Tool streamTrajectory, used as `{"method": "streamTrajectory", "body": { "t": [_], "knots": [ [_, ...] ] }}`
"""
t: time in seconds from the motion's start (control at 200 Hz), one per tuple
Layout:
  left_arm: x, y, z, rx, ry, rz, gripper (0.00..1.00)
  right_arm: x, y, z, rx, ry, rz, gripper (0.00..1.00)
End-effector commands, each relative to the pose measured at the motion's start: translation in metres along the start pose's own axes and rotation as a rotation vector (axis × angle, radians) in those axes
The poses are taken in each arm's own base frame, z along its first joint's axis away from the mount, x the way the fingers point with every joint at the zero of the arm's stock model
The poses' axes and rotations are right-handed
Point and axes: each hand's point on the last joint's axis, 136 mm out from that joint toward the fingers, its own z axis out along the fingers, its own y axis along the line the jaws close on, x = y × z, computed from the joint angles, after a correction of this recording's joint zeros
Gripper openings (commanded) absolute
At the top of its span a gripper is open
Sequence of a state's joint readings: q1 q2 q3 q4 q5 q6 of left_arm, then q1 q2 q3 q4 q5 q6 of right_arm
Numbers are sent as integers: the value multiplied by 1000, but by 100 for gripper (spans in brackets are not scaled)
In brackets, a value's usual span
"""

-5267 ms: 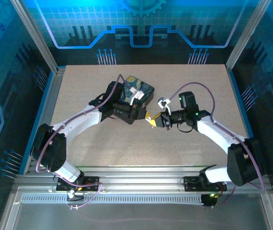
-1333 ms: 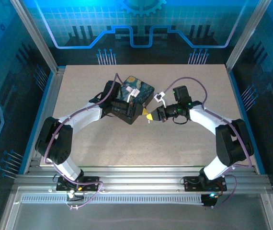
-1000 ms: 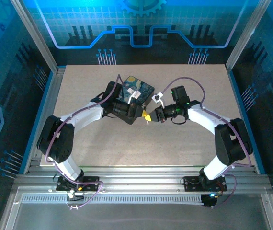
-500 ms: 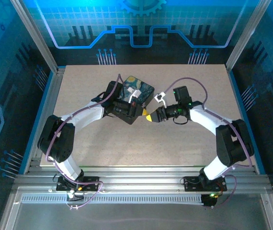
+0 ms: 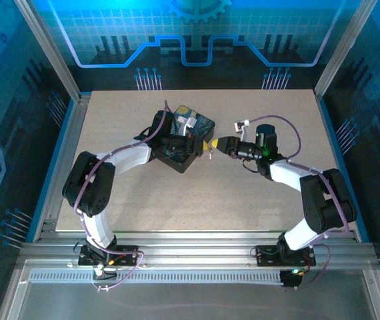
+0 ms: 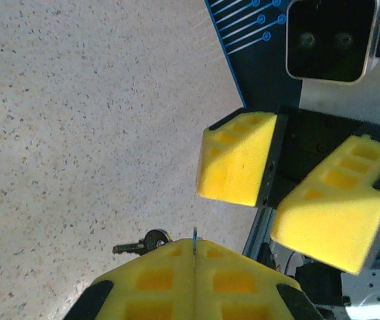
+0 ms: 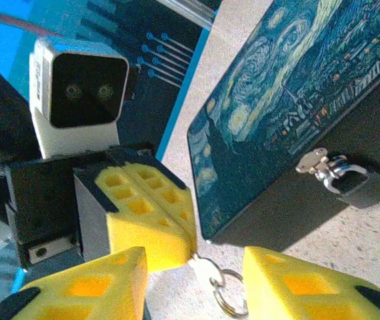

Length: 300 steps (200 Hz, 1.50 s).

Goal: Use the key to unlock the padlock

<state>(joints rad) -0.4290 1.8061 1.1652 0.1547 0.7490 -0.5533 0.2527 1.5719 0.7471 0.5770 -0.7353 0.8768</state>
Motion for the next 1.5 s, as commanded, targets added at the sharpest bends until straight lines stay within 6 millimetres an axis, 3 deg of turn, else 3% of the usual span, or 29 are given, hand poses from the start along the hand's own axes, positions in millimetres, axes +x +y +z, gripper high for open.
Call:
{"method": "streamTrajectory", "body": {
  "t": [0.0, 0.265, 0.665, 0.985, 1.201, 1.331, 1.416, 1.496],
  "knots": [
    [-23, -14, 1, 37, -60, 18, 0, -9, 3, 4, -17, -56, 21, 45],
    [-25, -18, 3, 75, -72, 3, 0, -1, -14, 11, -4, -33, 57, 45],
    [-24, -20, 2, 92, -69, -2, 0, 4, -4, 15, -73, -21, 65, 24],
    [-24, -16, -1, 104, -83, -22, 0, 7, 15, 15, -145, 3, 57, 20],
    [-22, -19, -2, 137, -71, -18, 0, 6, 17, 15, -145, -1, 62, 13],
    [-18, -24, -3, 161, -53, -10, 0, 3, 18, 15, -146, -10, 60, 14],
    [-14, -25, -3, 172, -39, -7, 0, 0, 18, 14, -141, -22, 58, 22],
    [-12, -26, -4, 179, -31, -4, 0, -4, 17, 12, -128, -32, 62, 24]
  ]
}}
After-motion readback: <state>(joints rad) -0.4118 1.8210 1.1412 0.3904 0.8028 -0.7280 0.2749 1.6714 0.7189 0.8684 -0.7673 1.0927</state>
